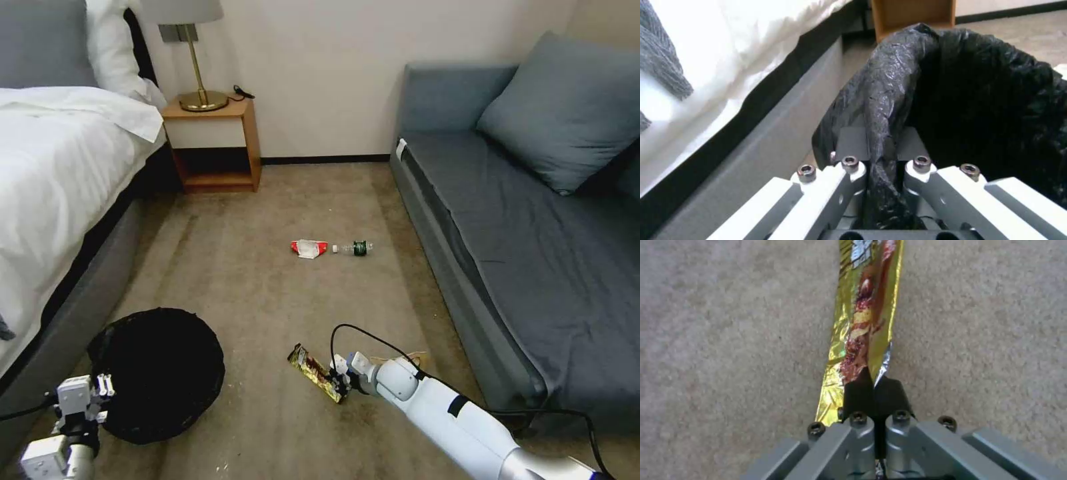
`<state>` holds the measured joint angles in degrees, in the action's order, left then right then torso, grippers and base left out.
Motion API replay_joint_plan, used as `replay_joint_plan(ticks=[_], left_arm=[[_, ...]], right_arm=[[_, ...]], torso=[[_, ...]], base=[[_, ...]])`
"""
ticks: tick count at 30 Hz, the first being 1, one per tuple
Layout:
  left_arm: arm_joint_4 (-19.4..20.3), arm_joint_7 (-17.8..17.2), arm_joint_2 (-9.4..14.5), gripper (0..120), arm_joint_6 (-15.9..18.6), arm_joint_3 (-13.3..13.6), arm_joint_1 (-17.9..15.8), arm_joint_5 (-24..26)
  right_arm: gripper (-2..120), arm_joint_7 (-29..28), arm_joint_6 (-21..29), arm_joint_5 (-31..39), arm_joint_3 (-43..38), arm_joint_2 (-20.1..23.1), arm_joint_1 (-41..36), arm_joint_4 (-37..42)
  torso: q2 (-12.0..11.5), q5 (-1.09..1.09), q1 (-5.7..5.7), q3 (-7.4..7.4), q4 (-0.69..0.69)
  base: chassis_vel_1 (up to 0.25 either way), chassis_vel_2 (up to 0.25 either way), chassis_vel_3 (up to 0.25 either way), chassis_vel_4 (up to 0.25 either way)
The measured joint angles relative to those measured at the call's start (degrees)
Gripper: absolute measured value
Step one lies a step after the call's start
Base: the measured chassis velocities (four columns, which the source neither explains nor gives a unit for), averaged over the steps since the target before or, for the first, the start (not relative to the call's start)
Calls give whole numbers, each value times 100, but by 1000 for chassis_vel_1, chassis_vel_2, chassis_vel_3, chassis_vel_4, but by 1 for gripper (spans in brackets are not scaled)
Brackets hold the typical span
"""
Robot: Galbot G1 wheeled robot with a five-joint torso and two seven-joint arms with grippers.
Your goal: Pick up the trash bin, then pick up the garbage on the floor and place it into the trash bin.
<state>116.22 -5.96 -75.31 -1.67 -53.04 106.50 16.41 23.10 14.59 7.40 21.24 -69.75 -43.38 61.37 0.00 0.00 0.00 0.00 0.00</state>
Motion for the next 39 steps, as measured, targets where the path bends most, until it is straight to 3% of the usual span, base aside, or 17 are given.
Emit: replay_joint_plan(ticks=[11, 21, 25, 32, 39], left_arm=[[11, 35, 56, 6, -15, 31, 10, -10], [-71, 177, 95, 6, -172, 184, -137, -27], [-174, 235, 118, 6, -245, 210, -231, -27], [-259, 241, 138, 6, -267, 216, -306, -12], [-335, 263, 83, 6, -455, 233, -346, -13]], right_arm=[[0, -47, -108, 336, -222, 49, -74, 537], [0, -361, -137, 1387, -148, -19, 349, 1542], [0, -674, -79, 2136, 193, -238, 613, 2110], [0, -836, 0, 2480, 559, -537, 639, 2543], [0, -797, -341, 2757, 1113, -598, 504, 2699]], torso=[[0, 0, 0, 0, 0], [0, -1, 0, 0, 0], [0, -2, 0, 0, 1], [0, -1, 0, 0, 1], [0, -1, 0, 0, 0]], base=[[0, 0, 0, 0], [0, 0, 0, 0], [0, 0, 0, 0], [0, 0, 0, 0], [0, 0, 0, 0]])
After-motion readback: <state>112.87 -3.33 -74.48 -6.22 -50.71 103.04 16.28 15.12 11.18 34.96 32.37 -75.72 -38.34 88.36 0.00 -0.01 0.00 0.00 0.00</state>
